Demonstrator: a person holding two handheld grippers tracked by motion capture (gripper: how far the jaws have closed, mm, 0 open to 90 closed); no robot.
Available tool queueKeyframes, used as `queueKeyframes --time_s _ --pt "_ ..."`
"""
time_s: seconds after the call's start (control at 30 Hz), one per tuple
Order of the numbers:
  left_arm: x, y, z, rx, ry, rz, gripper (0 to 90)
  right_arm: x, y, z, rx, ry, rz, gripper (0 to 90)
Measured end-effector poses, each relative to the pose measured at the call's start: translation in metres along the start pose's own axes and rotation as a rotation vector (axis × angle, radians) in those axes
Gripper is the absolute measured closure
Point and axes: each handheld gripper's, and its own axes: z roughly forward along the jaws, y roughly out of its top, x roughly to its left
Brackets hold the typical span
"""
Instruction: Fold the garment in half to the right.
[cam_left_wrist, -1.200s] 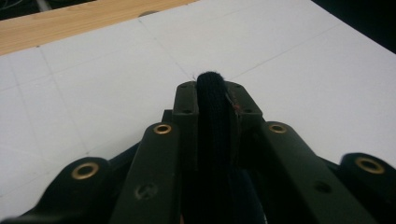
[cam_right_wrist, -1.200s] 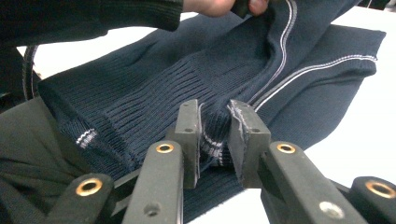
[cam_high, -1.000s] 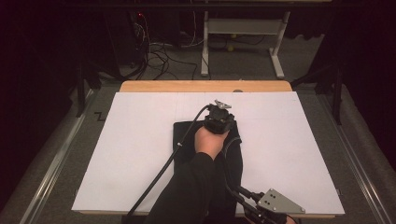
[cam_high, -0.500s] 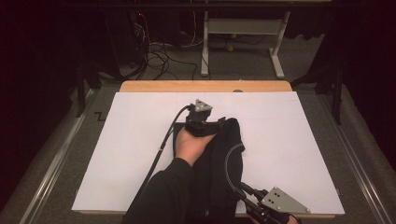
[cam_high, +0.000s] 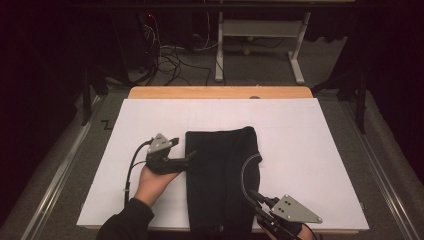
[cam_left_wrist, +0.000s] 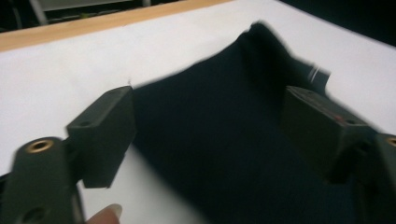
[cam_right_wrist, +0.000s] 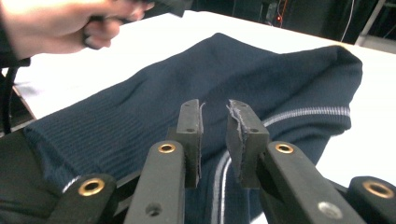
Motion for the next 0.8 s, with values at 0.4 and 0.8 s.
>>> queueKeyframes --time_s 0.4,0.8 --pt "0.03 -0.055 -0.055 0.013 0.107 -0.06 0.3 0.002 0.04 0.049 0.046 0.068 -0.099 79.9" --pt "0.031 -0.061 -0.069 -0.025 0.14 -0.091 0.6 0.018 0.051 0.1 0.253 0.103 -0.189 90.0"
